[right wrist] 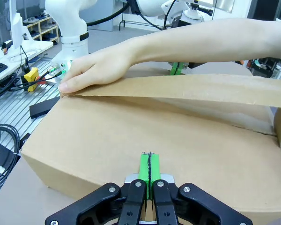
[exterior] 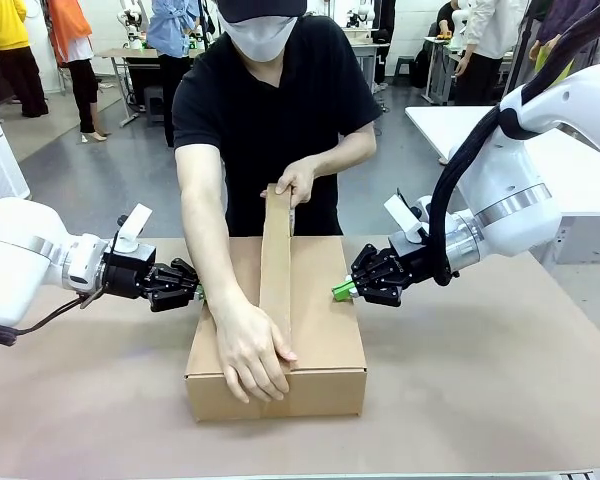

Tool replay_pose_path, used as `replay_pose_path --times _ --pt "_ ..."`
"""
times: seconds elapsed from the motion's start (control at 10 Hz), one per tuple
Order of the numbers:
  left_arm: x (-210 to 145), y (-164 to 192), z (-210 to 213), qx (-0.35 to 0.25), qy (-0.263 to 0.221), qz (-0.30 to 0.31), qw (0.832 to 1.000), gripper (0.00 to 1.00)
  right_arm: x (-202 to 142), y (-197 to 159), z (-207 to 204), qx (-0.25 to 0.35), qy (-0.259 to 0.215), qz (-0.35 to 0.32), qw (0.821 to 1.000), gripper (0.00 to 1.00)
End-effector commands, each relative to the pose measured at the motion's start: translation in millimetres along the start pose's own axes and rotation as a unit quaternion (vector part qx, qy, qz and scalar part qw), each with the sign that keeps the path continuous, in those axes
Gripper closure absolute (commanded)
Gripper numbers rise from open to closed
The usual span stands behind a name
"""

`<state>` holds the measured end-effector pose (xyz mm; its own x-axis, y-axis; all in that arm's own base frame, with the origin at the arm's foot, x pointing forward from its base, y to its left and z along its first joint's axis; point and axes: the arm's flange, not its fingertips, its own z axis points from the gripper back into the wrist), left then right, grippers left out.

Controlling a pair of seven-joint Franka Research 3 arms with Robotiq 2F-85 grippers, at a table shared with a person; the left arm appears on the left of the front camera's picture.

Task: Wrap the clocks to prevent damage.
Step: After the human seals the box with tape, release both hands from the side flaps of the Package Box.

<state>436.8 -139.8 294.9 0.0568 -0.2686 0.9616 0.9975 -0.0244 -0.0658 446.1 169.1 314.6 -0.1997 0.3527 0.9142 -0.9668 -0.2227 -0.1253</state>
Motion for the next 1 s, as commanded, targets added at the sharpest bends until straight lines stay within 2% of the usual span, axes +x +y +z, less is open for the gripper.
replay_pose_path --times 0.0,0.9 --pt "-1.8 0.3 -0.4 0.003 0.002 0.002 1.000 1.00 -2.2 0.1 -1.8 -0.001 0.004 -0.002 1.000 0.99" --pt "-1.8 0.3 -0.4 0.003 0.002 0.002 1.000 1.00 -2.2 0.1 -1.8 -0.001 0.004 -0.002 1.000 0.99"
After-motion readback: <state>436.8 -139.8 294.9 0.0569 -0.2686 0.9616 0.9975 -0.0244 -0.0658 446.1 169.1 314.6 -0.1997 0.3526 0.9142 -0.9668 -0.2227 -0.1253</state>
